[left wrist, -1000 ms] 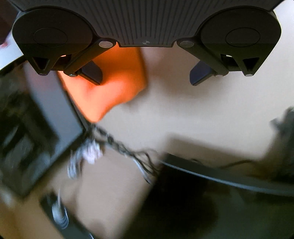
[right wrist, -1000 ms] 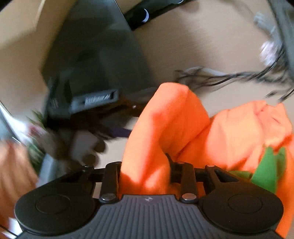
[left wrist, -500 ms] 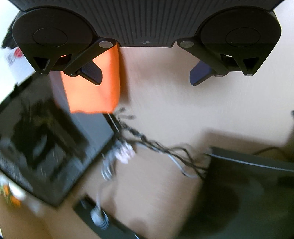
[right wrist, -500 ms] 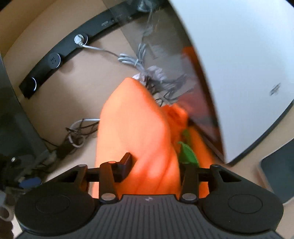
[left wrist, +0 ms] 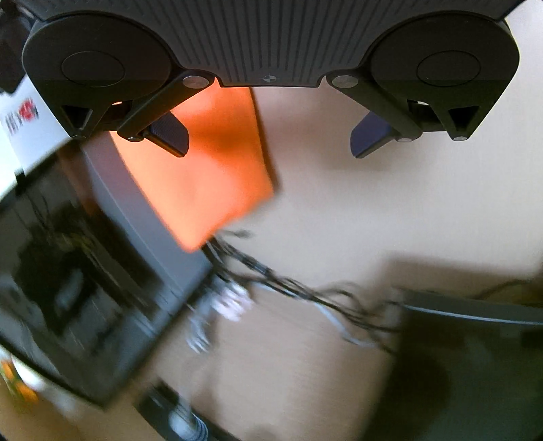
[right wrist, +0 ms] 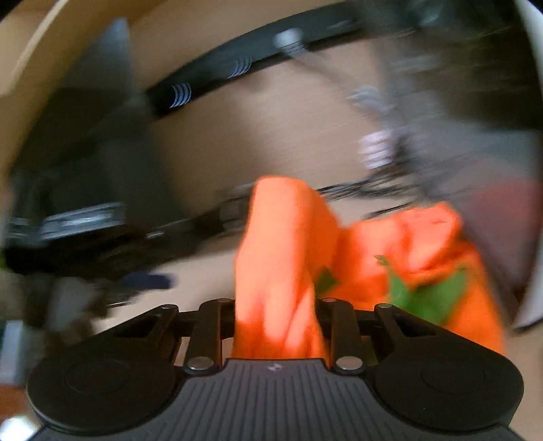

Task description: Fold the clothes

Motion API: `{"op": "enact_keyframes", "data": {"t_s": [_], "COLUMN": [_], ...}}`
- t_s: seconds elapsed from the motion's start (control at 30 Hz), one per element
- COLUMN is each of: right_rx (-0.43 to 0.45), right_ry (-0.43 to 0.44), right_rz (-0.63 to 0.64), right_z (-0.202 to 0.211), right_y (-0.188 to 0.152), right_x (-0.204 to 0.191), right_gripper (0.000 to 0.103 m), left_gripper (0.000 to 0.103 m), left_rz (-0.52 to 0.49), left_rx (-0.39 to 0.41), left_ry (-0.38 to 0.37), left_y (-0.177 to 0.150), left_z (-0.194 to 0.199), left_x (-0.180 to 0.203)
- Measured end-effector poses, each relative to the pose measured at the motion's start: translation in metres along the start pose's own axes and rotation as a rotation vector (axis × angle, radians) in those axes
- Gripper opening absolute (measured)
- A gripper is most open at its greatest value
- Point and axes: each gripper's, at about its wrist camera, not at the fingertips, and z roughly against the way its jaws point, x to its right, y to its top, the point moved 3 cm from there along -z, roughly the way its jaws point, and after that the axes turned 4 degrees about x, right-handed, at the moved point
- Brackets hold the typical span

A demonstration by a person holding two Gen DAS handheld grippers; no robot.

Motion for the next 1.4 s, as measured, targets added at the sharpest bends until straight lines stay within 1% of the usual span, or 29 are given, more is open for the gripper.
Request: {"op": "enact_keyframes", "data": {"t_s": [0.07, 0.1, 0.17, 0.2, 0.23, 0.3, 0.33, 0.4, 0.47, 0.6, 0.67, 0.73, 0.77, 0.8, 0.83, 0.87, 0.9, 0.93, 0.97, 1.0, 1.03, 1.07, 1.1, 1.23, 1.27, 1.3, 1.33, 1.37, 1.4], "right_rx": [-0.034, -0.038, -0.005, 0.013, 0.029, 0.053, 0.055, 0.013, -0.054, -0.141, -0.149, -0.140, -0.135, -0.130, -0.126, -0.121, -0.116, -0.111, -0.106, -0.088, -0.046, -0.027, -0.050, -0.142, -0.172, -0.216, -0.241, -0.230, -0.213], "right_ry": [0.150, 0.206, 0.248, 0.249, 0.201, 0.060, -0.007, -0.116, -0.169, -0.245, -0.227, -0.181, -0.158, -0.135, -0.113, -0.090, -0.067, -0.044, -0.021, -0.016, -0.045, -0.079, -0.122, -0.295, -0.333, -0.364, -0.386, -0.383, -0.362], "right_rz": [-0.106, -0.178, -0.391, -0.480, -0.523, -0.555, -0.544, -0.426, -0.308, -0.135, -0.095, -0.033, -0.003, 0.028, 0.058, 0.089, 0.119, 0.150, 0.180, 0.201, 0.203, 0.212, 0.233, 0.315, 0.335, 0.354, 0.356, 0.319, 0.263], "right_z": [0.001, 0.002, 0.001, 0.000, -0.002, -0.004, -0.004, 0.001, -0.001, -0.006, -0.008, 0.001, 0.005, 0.009, 0.013, 0.017, 0.021, 0.026, 0.030, 0.033, 0.035, 0.029, 0.011, -0.059, -0.075, -0.088, -0.096, -0.093, -0.086], "right_y": [0.005, 0.009, 0.020, 0.023, 0.022, 0.013, 0.008, -0.004, -0.015, -0.035, -0.033, -0.021, -0.014, -0.008, -0.002, 0.004, 0.011, 0.017, 0.023, 0.031, 0.044, 0.052, 0.051, 0.048, 0.043, 0.030, 0.020, 0.019, 0.023], "right_x": [-0.008, -0.006, 0.022, 0.035, 0.048, 0.072, 0.081, 0.082, 0.074, 0.063, 0.057, 0.050, 0.046, 0.043, 0.039, 0.036, 0.032, 0.029, 0.025, 0.023, 0.022, 0.022, 0.023, 0.030, 0.033, 0.037, 0.041, 0.045, 0.048], "right_gripper": [0.025, 0.024, 0.024, 0.024, 0.024, 0.025, 0.025, 0.025, 0.026, 0.032, 0.035, 0.036, 0.042, 0.051, 0.056, 0.065, 0.073, 0.078, 0.087, 0.089, 0.089, 0.089, 0.089, 0.089, 0.090, 0.090, 0.090, 0.090, 0.090], "left_gripper": [0.103, 0.103, 0.103, 0.103, 0.103, 0.103, 0.103, 0.103, 0.103, 0.103, 0.103, 0.103, 0.103, 0.103, 0.103, 0.103, 0.103, 0.103, 0.103, 0.103, 0.103, 0.103, 0.103, 0.103, 0.103, 0.103, 0.103, 0.103, 0.103], "left_rz": [0.044, 0.066, 0.103, 0.123, 0.140, 0.150, 0.154, 0.149, 0.135, 0.086, 0.047, -0.007, -0.035, -0.069, -0.099, -0.128, -0.144, -0.151, -0.157, -0.163, -0.170, -0.175, -0.178, -0.138, -0.144, -0.150, -0.156, -0.163, -0.169], "left_rx": [0.032, 0.045, 0.062, 0.069, 0.069, 0.063, 0.059, 0.045, 0.038, 0.014, -0.017, -0.052, -0.064, -0.070, -0.063, -0.056, -0.047, -0.043, -0.043, -0.044, -0.047, -0.056, -0.065, -0.085, -0.091, -0.097, -0.104, -0.110, -0.116], "left_ry": [0.034, 0.048, 0.068, 0.074, 0.080, 0.087, 0.090, 0.089, 0.075, 0.010, -0.027, -0.027, -0.012, 0.011, 0.033, 0.055, 0.068, 0.076, 0.074, 0.072, 0.067, 0.060, 0.052, 0.022, 0.009, -0.005, -0.019, -0.033, -0.047], "left_y": [0.005, 0.006, 0.007, 0.006, 0.006, 0.003, 0.002, 0.000, 0.000, -0.002, -0.007, -0.016, -0.020, -0.023, -0.025, -0.027, -0.026, -0.025, -0.025, -0.025, -0.026, -0.028, -0.031, -0.037, -0.039, -0.040, -0.042, -0.043, -0.045], "left_z": [0.013, 0.020, 0.029, 0.032, 0.033, 0.033, 0.033, 0.031, 0.029, 0.020, 0.012, 0.000, -0.006, -0.011, -0.014, -0.016, -0.016, -0.015, -0.015, -0.014, -0.014, -0.016, -0.018, -0.012, -0.006, 0.000, 0.006, 0.012, 0.018], "left_x": [-0.018, -0.027, -0.040, -0.046, -0.049, -0.051, -0.052, -0.049, -0.042, -0.019, -0.005, 0.007, 0.013, 0.016, 0.018, 0.019, 0.018, 0.017, 0.016, 0.015, 0.015, 0.014, 0.013, 0.005, 0.006, 0.006, 0.007, 0.007, 0.008]}}
